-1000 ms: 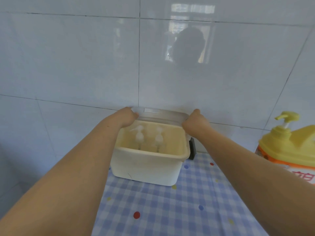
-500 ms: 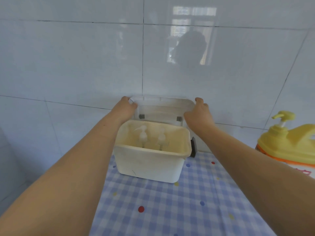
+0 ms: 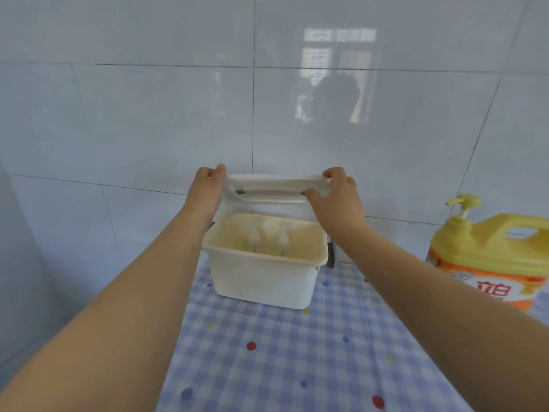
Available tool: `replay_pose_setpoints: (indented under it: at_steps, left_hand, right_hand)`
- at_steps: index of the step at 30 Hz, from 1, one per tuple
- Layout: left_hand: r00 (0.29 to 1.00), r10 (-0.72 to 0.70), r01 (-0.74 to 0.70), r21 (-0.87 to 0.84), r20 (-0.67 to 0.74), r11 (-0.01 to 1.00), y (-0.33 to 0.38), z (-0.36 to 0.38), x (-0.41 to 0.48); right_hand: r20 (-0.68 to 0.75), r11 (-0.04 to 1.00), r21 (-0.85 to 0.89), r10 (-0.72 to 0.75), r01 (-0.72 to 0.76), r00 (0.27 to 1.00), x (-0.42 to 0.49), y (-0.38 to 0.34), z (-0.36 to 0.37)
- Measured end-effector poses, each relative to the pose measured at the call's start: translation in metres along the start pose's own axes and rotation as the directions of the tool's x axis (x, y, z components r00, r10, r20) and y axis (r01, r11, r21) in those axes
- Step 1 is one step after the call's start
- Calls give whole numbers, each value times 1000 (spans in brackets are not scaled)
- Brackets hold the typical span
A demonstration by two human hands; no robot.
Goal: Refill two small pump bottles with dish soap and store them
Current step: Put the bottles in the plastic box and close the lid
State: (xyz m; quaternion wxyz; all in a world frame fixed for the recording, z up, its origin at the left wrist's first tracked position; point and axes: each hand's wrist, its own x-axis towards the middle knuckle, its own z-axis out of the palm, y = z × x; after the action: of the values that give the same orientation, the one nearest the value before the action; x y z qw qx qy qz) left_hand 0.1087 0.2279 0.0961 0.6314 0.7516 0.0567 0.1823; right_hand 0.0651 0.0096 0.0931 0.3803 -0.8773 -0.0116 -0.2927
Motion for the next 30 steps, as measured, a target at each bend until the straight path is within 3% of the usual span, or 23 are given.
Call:
replay_pose_setpoints:
  at_steps: [6, 11, 17, 24, 30]
  left_hand:
    - [999, -10, 14, 75, -51, 997, -15, -10, -27]
    - [999, -3, 7, 91, -43, 996, -29, -16, -41]
    - [999, 40, -31, 250, -33, 968, -43, -17, -48]
    - [998, 60, -45, 310, -38, 950, -52, -23, -45]
    - [997, 63, -46, 296, -49, 954, -56, -27, -37]
  right_hand:
    - [98, 983, -162, -69, 84, 993, -23, 14, 2]
    - [179, 984, -162, -48, 77, 983, -43, 23, -1]
    - [301, 844, -419, -218, 334, 928, -70, 28, 0]
    - [360, 876, -391, -136, 282, 923, -72, 17, -7]
    - [331, 922, -294, -150, 253, 932, -64, 8, 2]
